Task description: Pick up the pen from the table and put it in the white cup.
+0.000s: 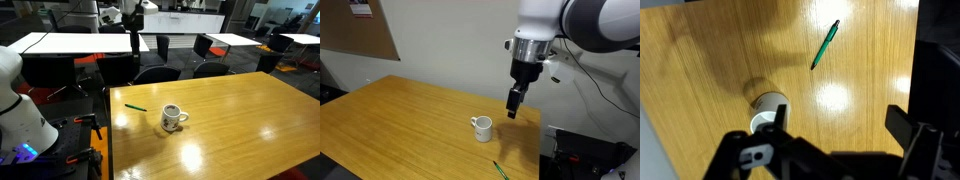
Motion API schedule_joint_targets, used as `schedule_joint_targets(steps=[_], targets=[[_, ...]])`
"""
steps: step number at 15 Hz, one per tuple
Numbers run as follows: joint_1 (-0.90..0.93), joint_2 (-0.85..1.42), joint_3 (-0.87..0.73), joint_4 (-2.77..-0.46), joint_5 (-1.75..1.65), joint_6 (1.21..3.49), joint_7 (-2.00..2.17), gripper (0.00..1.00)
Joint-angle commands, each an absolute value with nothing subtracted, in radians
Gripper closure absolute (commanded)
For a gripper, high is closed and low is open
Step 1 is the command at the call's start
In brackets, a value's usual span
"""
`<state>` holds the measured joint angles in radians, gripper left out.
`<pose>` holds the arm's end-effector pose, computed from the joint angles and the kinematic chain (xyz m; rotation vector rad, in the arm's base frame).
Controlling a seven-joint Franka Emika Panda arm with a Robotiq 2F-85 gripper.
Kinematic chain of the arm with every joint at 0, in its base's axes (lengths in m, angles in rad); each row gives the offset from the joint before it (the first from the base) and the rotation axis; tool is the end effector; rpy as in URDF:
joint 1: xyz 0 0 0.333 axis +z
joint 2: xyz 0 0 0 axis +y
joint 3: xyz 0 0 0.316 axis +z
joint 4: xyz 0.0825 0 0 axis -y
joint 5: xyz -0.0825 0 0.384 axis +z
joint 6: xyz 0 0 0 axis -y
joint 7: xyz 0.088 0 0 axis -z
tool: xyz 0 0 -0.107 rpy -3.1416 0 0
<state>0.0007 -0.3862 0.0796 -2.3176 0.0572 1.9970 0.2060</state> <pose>0.4390 0.0412 0.4969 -3.0994 0.2368 -0.0948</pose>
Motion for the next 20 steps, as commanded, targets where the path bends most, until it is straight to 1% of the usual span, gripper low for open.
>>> schedule_joint_targets(steps=[1, 6, 12, 16, 20], targets=[[0.005, -0.386, 0.075, -2.315, 0.055, 1.994, 0.207, 0.00], [0.005, -0.386, 0.075, -2.315, 0.055, 1.994, 0.207, 0.00], [-0.002, -0.372, 0.114, -2.348, 0.068, 2.046, 0.390, 0.00], [-0.001, -0.341, 0.155, -2.376, 0.055, 2.114, 0.525, 0.00], [0.008, -0.304, 0.181, -2.426, 0.051, 2.247, 0.563, 0.00]])
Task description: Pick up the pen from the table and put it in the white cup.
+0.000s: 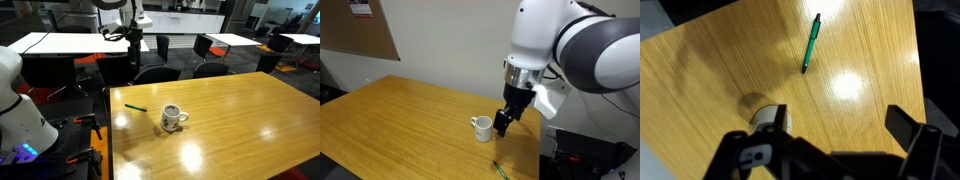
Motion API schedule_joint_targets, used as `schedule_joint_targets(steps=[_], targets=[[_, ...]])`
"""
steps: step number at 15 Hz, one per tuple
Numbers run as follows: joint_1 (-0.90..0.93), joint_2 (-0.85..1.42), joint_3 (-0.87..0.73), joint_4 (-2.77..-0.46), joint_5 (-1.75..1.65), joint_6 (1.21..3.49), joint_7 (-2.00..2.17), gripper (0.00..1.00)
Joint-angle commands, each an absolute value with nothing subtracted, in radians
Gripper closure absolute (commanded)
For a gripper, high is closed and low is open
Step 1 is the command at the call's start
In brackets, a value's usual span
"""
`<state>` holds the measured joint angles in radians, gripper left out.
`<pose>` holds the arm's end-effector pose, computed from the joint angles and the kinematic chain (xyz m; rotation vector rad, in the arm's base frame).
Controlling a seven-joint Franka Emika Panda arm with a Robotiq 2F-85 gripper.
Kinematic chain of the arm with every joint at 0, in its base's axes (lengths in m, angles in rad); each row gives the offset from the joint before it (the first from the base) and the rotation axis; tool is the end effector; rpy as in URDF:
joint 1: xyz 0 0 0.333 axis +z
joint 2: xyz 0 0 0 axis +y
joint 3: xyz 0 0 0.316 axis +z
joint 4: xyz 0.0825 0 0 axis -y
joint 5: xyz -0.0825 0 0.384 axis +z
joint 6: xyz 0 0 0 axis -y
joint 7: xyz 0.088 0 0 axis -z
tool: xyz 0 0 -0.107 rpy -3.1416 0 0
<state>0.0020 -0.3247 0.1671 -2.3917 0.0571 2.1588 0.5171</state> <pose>0.4451 0.0806 0.4479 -3.0562 0.5939 -0.1319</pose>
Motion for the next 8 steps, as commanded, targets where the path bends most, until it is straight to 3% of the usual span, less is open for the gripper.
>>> schedule_joint_targets(steps=[1, 8], targets=[[0.010, -0.295, 0.185, -2.440, 0.049, 2.286, 0.564, 0.00], [0.017, -0.217, 0.181, -2.492, 0.049, 2.381, 0.558, 0.00]])
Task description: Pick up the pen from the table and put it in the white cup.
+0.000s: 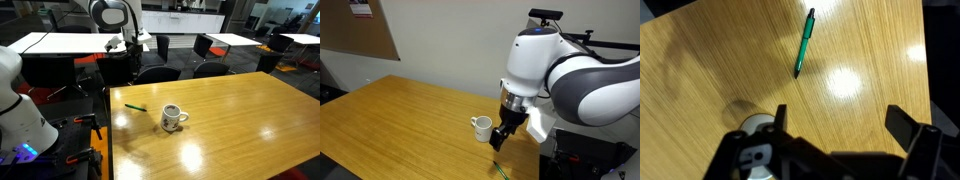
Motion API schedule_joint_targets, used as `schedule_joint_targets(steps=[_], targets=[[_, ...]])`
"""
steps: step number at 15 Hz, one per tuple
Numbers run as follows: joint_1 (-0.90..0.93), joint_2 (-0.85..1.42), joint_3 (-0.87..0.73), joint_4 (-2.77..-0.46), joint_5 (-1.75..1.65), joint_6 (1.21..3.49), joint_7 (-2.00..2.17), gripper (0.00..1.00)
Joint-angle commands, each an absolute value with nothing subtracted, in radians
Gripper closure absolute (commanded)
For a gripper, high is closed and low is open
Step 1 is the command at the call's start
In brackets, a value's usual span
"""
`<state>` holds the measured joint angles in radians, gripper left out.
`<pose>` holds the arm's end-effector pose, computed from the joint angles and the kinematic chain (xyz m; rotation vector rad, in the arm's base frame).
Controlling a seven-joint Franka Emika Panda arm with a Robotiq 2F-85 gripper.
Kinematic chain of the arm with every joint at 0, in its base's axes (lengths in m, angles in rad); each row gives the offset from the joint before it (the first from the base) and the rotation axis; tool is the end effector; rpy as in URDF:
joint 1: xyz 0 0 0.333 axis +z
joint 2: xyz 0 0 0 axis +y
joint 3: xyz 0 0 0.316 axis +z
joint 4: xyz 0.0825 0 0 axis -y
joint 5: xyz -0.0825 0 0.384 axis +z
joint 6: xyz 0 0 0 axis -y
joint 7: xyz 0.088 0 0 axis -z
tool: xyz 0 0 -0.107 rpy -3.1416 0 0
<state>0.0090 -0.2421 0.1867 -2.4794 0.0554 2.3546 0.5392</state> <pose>0.4484 0.0897 0.3891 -3.0426 0.5902 -0.1669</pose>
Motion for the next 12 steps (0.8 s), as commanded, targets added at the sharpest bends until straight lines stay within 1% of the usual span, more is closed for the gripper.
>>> schedule_joint_targets(steps=[1, 6, 12], targets=[[0.020, -0.232, 0.175, -2.482, 0.052, 2.354, 0.541, 0.00], [0.022, -0.212, 0.173, -2.484, 0.052, 2.355, 0.541, 0.00], [0.020, -0.167, 0.186, -2.500, 0.035, 2.412, 0.691, 0.00]])
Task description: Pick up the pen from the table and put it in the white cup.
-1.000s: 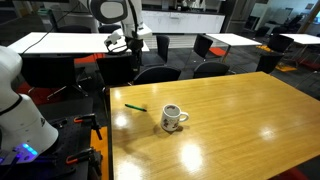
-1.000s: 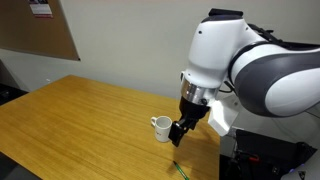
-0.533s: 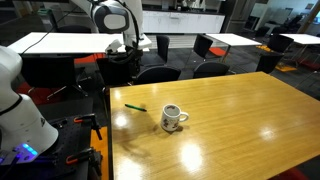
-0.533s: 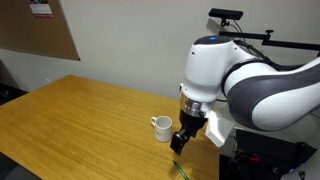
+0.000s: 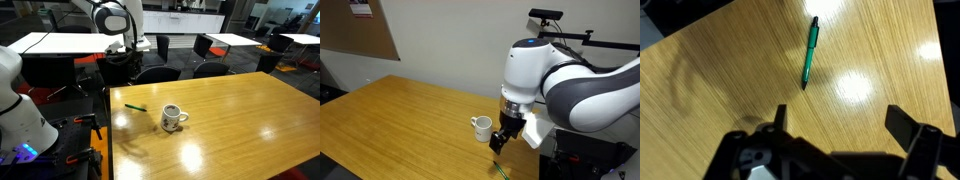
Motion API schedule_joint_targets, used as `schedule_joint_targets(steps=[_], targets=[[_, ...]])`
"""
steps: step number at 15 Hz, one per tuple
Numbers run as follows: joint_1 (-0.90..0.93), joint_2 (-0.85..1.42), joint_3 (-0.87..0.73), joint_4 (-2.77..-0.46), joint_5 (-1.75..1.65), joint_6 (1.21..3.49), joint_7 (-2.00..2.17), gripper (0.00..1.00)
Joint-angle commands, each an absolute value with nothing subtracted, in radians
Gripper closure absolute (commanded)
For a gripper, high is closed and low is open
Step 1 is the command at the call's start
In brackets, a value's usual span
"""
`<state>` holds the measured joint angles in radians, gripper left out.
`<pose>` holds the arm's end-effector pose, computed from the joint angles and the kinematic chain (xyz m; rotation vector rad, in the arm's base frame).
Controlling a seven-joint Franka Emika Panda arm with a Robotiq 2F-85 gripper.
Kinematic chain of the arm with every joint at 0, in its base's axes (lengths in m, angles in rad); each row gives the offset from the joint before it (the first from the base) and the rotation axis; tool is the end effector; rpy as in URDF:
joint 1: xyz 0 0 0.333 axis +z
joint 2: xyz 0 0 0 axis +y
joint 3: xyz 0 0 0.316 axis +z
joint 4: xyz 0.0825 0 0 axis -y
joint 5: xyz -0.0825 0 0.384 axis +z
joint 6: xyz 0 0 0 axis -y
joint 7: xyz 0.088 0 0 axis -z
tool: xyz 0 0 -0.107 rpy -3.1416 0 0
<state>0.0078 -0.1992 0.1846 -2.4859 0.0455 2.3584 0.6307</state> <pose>0.4493 0.0877 0.3673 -3.0291 0.7281 -0.1005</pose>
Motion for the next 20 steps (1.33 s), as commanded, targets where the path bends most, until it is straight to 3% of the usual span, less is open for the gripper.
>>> schedule_joint_targets(steps=[1, 10, 20], targets=[[0.024, -0.155, 0.188, -2.502, 0.033, 2.419, 0.703, 0.00], [0.073, -0.004, 0.177, -2.563, -0.009, 2.680, 0.824, 0.00], [0.109, 0.085, 0.117, -2.585, -0.112, 2.764, 0.972, 0.00]])
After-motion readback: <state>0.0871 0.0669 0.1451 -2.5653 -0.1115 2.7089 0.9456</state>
